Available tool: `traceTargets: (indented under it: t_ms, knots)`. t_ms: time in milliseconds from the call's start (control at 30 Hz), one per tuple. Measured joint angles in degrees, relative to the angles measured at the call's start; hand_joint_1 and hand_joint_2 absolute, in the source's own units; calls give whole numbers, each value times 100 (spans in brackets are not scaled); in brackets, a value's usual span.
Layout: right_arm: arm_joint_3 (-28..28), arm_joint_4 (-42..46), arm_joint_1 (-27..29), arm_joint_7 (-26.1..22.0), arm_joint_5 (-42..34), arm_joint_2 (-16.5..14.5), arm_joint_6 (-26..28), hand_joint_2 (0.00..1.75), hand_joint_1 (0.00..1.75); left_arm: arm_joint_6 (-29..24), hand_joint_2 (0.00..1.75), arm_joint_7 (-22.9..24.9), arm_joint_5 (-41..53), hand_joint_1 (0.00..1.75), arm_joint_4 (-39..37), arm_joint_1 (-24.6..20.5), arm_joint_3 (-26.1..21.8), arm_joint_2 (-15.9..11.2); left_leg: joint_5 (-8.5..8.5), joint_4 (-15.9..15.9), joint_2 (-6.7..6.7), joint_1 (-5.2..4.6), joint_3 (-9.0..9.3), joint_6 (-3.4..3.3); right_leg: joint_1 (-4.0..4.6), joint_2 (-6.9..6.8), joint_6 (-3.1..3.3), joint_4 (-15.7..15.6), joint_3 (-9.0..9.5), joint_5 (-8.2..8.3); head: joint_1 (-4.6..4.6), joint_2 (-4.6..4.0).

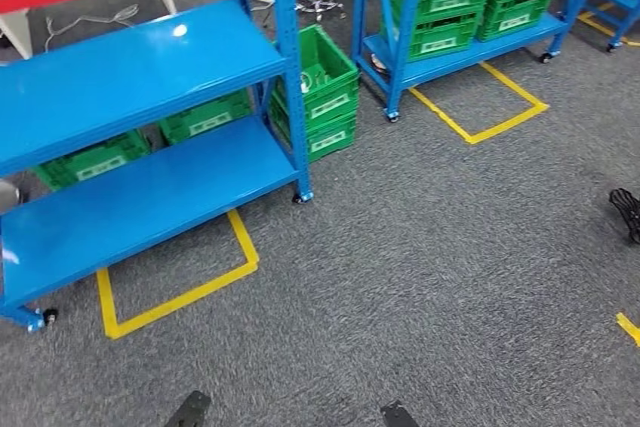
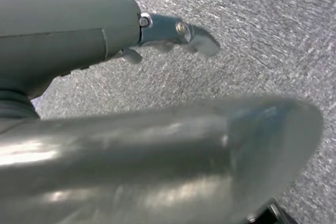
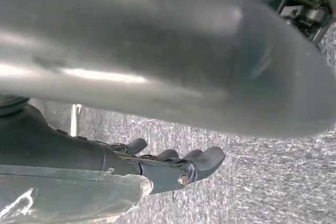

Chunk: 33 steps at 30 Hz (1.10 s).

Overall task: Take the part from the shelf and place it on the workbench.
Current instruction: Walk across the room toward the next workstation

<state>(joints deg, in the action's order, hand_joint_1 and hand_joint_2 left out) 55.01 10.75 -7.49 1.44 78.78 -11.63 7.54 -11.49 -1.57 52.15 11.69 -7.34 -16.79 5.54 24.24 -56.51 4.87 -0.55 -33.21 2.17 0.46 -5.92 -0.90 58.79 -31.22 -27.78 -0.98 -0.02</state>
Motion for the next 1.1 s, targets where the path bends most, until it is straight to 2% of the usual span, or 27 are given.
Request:
traceTargets:
  t_ms: [33, 67, 100, 167, 200, 233, 267, 300, 367, 400, 433, 467, 500, 533, 567, 633, 667, 700, 733, 767, 800, 867, 933, 1000, 1033, 1100]
  knots:
    - [0, 0, -7, 2, 2, 0, -3, 0, 0, 1, 0, 2, 0, 0, 0, 1, 0, 0, 4, 5, -45, -1, -8, -26, 3, -44, -13, -8, 10, -5, 7, 0]
    - [-1, 0, -17, 3, 5, 0, -7, 0, 0, 1, 0, 7, 2, 0, 0, 4, -3, -5, -7, 20, -160, 18, -12, -85, -10, 72, -60, 125, -29, -109, 27, 0]
    - [-2, 0, -22, 5, 7, 0, -12, 0, 0, 2, 0, 11, 4, 0, 0, 5, -6, -7, -20, 23, -293, 39, -19, -142, -26, 208, -109, 395, -133, -275, 55, 0]
    - [-4, 0, -15, 7, 8, 0, -19, 0, 0, 3, 0, 19, 13, 0, 0, 14, -19, -11, -42, 47, -568, 74, -12, -226, -59, 543, -197, 1231, -507, -687, 103, 0]
    - [-4, 0, -6, 9, 7, 0, -20, 0, 0, 3, 0, 19, 16, 0, 0, 20, -30, -9, -42, 46, -653, 75, -12, -229, -61, 563, -203, 1519, -665, -763, 112, 0]
    - [-4, 0, -1, 11, 7, 0, -20, 0, 0, 3, 0, 19, 21, 0, 0, 32, -43, -10, -43, 44, -736, 78, -10, -227, -64, 569, -206, 1595, -731, -719, 117, 0]
    - [-4, 0, 0, 11, 6, 0, -20, 0, 0, 2, 0, 19, 30, 0, 0, 41, -56, -13, -45, 41, -820, 84, -6, -218, -73, 580, -207, 1436, -683, -562, 116, 0]
    - [-4, 0, -1, 11, 7, 0, -21, 0, 0, 2, 0, 18, 39, 0, 0, 44, -66, -14, -47, 34, -909, 95, -2, -202, -89, 630, -211, 1095, -543, -337, 117, 0]
    - [-4, -1, 0, 10, 9, -1, -24, 0, 0, 1, 0, 17, 55, 0, 0, 35, -75, -15, -48, 6, -1080, 106, -21, -141, -147, 911, -218, 358, -216, -20, 124, 0]
    - [-4, -2, -2, 10, 11, -2, -26, 0, 0, -1, 0, 17, 58, 0, 0, 33, -78, -16, -56, -5, -1149, 110, -43, -100, -164, 1027, -208, 142, -117, 37, 128, 0]
    - [-4, -2, -5, 12, 12, -2, -28, 0, 0, -2, 0, 17, 61, 0, 0, 37, -82, -20, -70, -7, -1209, 117, -70, -57, -166, 1096, -181, 63, -82, 31, 131, 0]
    - [-4, -2, -9, 15, 13, -2, -29, 0, 0, -4, 0, 17, 63, 0, 0, 48, -86, -22, -90, 0, -1267, 128, -93, -15, -152, 1057, -139, 52, -75, 36, 131, 0]
    - [-4, -2, -15, 17, 15, -4, -30, 0, 0, -5, 0, 17, 65, 0, 0, 64, -90, -28, -105, 13, -1275, 142, -108, 22, -145, 993, -94, 47, -76, 51, 132, 0]
    - [-4, -2, -18, 19, 16, -7, -29, 0, 0, -7, 0, 17, 67, 0, 0, 75, -93, -31, -85, -14, -1173, 138, -130, 53, -141, 930, -49, 35, -72, 67, 119, 0]
    - [-4, -2, -19, 17, 19, -9, -31, 0, 0, -8, 0, 16, 67, 0, 0, 73, -95, -33, -3, -130, -1016, 129, -192, 77, -140, 851, -7, 19, -67, 81, 97, 0]
    - [-4, -2, -5, 16, 21, -12, -33, 0, 0, -11, 0, 11, 72, 0, 0, 41, -96, -25, 326, -697, -663, 107, -468, 107, -125, 677, 50, 2, -63, 86, 52, 0]
    - [-4, -2, 6, 16, 22, -12, -34, 0, 0, -13, 0, 8, 74, 0, 0, 28, -97, -19, 505, -1082, -598, 110, -653, 117, -113, 581, 66, 2, -66, 81, 42, 0]
    - [-4, -2, 15, 17, 23, -11, -35, 0, 0, -15, 0, 4, 77, 0, 0, 27, -97, -14, 614, -1391, -574, 112, -798, 122, -104, 489, 74, 3, -67, 76, 42, 0]
    - [-4, -2, 19, 18, 26, -11, -35, 0, 0, -16, 0, 2, 78, 0, 0, 35, -99, -11, 623, -1538, -565, 113, -859, 120, -98, 402, 79, 3, -67, 72, 41, 0]
    - [-4, -2, 18, 18, 30, -12, -35, 0, 0, -17, 0, 2, 78, 0, 0, 45, -101, -12, 530, -1480, -557, 111, -815, 112, -94, 322, 79, 3, -63, 67, 40, 0]
    - [-4, -2, 15, 18, 34, -13, -34, 0, 0, -18, 0, 2, 77, 0, 0, 52, -102, -15, 364, -1224, -519, 106, -666, 96, -91, 249, 74, 3, -54, 60, 39, 0]
    - [-4, -2, 10, 16, 42, -13, -33, 0, 0, -19, 0, 2, 77, 0, 0, 40, -104, -19, 63, -498, -254, 67, -254, 49, -66, 117, 39, 13, -31, 32, 28, 0]
    - [-4, -2, 8, 14, 44, -13, -32, 0, 0, -21, 0, 2, 77, 0, 0, 17, -105, -18, -21, -90, -69, 34, -45, -13, -23, -4, -18, 16, -12, 2, 23, 0]
    - [-4, -1, -3, 5, 34, -13, -28, 0, 0, -22, 0, 2, 77, 0, 0, 37, -105, -16, -16, -36, -166, 33, -44, -78, -10, -107, -77, -7, 25, -13, 33, 0]
    - [-4, -1, -11, -8, 19, -13, -22, 0, 0, -25, 0, 4, 74, 0, 0, 60, -106, -18, -24, -21, -220, 43, -41, -108, -18, -58, -110, 3, 36, -36, 41, 0]
    - [-4, -2, -14, -54, -36, -13, 1, 0, 0, -34, 0, 8, 70, 0, 0, 71, -111, -21, -45, 4, -317, 71, -30, -174, -46, 231, -171, 298, -79, -235, 67, 0]
